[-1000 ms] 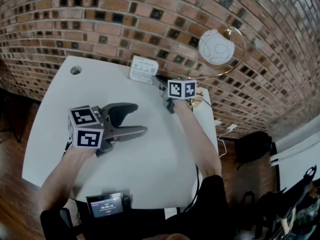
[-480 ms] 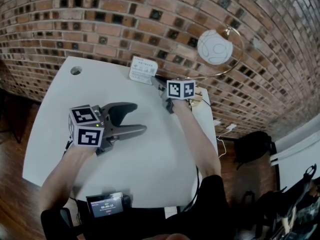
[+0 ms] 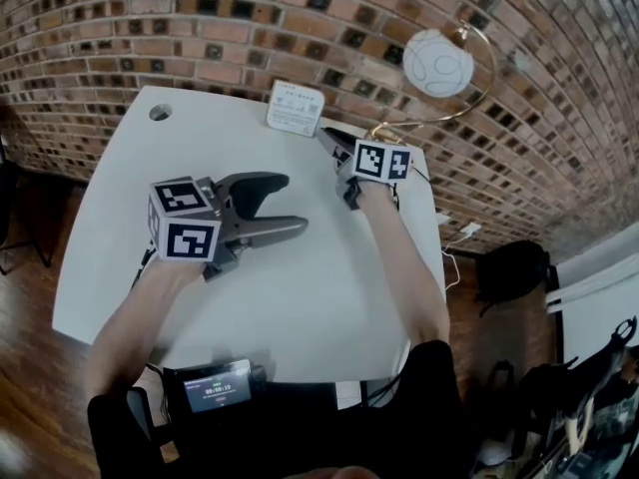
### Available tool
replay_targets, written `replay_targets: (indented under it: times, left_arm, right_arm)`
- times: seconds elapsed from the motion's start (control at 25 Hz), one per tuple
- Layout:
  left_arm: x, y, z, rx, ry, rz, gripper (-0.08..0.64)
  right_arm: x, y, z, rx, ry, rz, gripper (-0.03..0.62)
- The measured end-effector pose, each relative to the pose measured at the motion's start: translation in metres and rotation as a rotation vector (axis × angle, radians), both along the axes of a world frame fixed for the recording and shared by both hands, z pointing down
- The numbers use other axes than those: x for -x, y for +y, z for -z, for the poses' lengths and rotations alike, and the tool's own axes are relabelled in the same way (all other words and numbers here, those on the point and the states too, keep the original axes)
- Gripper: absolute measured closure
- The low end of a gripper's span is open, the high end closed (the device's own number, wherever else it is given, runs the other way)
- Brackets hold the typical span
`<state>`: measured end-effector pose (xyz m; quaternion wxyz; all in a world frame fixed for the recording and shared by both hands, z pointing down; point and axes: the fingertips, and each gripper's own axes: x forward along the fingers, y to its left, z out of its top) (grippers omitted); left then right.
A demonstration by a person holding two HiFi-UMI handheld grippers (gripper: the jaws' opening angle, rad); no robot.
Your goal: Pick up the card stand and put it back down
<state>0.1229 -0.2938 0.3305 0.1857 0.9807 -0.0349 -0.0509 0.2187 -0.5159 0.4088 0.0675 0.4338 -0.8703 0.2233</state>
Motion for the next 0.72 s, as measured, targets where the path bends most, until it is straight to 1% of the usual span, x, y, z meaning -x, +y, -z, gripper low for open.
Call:
replay_targets:
  times: [0.12,0.36,0.52,0.72]
  left_arm:
    - [-0.004,0.008,0.001,-0.008,-0.004,-0.009,0.199]
    - [-0.010,0.023,0.006,-0.030,-0.025,-0.019,0.199]
    - [-0.011,0.036,0.014,-0.049,-0.015,-0.022,0.199]
    - [-0.013,0.052,0.017,-0.058,-0.014,-0.023,0.199]
  right_arm:
    - [0.012,0.021,0.014,-0.015,-0.097,0.033,0.483]
    - [0.032,0.070,0.058,-0.086,-0.217,0.122,0.486]
    - [0.038,0.106,0.083,-0.153,-0.234,0.163,0.500]
    - [0.046,0.134,0.095,-0.191,-0.233,0.204,0.505]
